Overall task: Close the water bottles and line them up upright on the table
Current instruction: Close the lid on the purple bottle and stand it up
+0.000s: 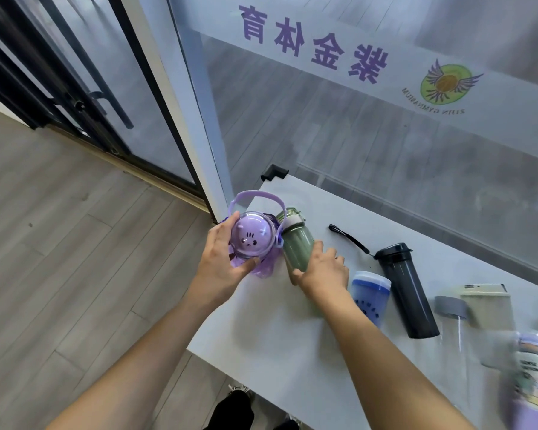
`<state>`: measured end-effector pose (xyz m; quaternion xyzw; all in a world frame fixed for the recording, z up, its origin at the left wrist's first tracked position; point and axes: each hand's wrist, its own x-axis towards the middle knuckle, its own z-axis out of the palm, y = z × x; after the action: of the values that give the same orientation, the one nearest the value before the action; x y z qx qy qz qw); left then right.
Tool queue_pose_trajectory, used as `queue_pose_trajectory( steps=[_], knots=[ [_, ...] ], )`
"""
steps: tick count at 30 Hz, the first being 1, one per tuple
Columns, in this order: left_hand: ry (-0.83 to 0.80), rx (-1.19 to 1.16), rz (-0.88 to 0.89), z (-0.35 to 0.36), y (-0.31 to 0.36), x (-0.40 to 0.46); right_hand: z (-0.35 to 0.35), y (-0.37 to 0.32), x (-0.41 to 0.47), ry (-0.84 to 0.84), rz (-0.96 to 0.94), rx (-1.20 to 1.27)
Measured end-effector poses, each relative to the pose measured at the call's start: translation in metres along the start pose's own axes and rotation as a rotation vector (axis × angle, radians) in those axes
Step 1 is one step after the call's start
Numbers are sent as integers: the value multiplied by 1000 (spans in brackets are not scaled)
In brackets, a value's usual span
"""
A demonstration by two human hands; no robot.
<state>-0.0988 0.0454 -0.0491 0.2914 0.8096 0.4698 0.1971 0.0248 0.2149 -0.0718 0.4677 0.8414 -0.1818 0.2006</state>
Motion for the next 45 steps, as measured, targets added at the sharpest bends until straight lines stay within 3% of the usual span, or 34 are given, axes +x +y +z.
queue_pose_trajectory(
  steps=[4, 12, 14, 17, 22, 33, 45],
  knots=[
    [-15, -15, -6, 5, 2, 18, 6, 5, -15, -101, 110, 165],
    [-69, -5, 16, 23, 15, 62, 13, 24, -40, -84, 186, 225],
    [-91, 2, 20, 28, 18, 75, 2, 21, -33, 41, 123, 246],
    [-115, 2, 33, 33, 21, 94, -28, 7, -10, 222, -63, 489],
    [-142, -14, 49, 42, 26, 121, -72, -26, 33, 160, -207, 940],
    [-276, 12, 67, 51, 35, 175, -87, -25, 78, 190, -219, 931],
    [-274, 54, 79, 51, 32, 176, -92, -20, 83, 169, -230, 914]
  ],
)
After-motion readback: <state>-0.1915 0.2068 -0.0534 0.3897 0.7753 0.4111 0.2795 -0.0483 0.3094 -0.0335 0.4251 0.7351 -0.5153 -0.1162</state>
